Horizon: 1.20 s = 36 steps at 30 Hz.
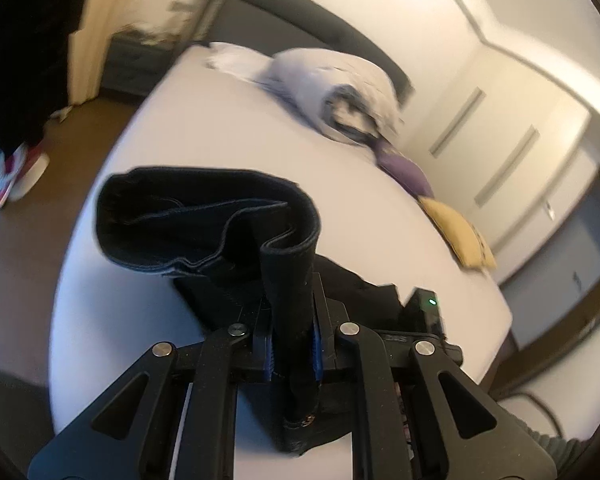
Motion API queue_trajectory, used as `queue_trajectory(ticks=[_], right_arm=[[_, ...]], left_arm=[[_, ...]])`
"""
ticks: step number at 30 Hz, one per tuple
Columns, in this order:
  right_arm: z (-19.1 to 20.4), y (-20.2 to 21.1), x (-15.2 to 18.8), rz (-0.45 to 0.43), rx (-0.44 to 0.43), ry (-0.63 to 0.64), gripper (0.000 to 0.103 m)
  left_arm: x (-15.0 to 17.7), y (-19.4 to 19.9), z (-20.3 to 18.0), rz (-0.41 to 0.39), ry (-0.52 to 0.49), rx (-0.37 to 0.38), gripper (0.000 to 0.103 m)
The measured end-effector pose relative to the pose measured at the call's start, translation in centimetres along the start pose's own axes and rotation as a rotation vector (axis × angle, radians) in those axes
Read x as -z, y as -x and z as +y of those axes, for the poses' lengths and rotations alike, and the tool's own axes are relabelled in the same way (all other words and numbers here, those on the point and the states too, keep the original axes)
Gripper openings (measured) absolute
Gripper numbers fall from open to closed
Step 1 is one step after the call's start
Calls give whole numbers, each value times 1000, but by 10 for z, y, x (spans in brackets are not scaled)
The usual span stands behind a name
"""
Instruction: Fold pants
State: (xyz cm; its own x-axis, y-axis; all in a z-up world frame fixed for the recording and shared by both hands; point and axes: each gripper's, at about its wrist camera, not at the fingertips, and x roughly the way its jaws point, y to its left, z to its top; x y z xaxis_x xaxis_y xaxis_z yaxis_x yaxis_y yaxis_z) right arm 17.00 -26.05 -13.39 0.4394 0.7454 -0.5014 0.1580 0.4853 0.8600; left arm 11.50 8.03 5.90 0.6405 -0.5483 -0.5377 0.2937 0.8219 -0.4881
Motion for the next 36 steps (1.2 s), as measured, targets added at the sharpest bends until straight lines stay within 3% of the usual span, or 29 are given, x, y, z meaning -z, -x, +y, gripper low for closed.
queue_trajectory(ticks=[2,3,4,5,6,7,13,19,24,26,27,31,32,34,36], right_arm=[[4,4,0,-5,-14,11,9],[6,9,0,-16,-40,11,24],[11,19,0,-40,-95,6,48],[14,28,-2,-61,-142,4,62],[20,41,-4,-90,-176,5,88],[24,51,-6,-116,-180,6,103],[61,114,-12,-102,-166,134,103],[82,120,-7,0,13,240,103],[69,107,4,86,295,257,101],[66,106,11,115,333,277,96],[69,106,16,119,340,302,93],[80,110,19,105,402,395,55],[80,110,16,101,405,395,50],[76,117,13,71,424,384,22],[70,126,11,49,398,371,21]], left_arm=[[-2,-12,-27,19,-64,14,12],[-3,-18,-39,28,-92,18,12],[-3,-26,-51,39,-123,23,12],[-2,-34,-64,54,-156,32,12],[0,-42,-74,66,-181,38,12],[3,-53,-86,85,-211,43,12],[35,-106,-141,174,-354,49,12],[79,-148,-193,249,-566,13,12],[118,-167,-223,245,-755,-79,12],[125,-172,-224,245,-802,-106,12],[128,-175,-227,248,-820,-117,12],[138,-189,-234,266,-854,-130,12],[140,-192,-236,266,-864,-134,12],[144,-195,-239,267,-883,-140,12],[147,-195,-242,254,-906,-145,12]])
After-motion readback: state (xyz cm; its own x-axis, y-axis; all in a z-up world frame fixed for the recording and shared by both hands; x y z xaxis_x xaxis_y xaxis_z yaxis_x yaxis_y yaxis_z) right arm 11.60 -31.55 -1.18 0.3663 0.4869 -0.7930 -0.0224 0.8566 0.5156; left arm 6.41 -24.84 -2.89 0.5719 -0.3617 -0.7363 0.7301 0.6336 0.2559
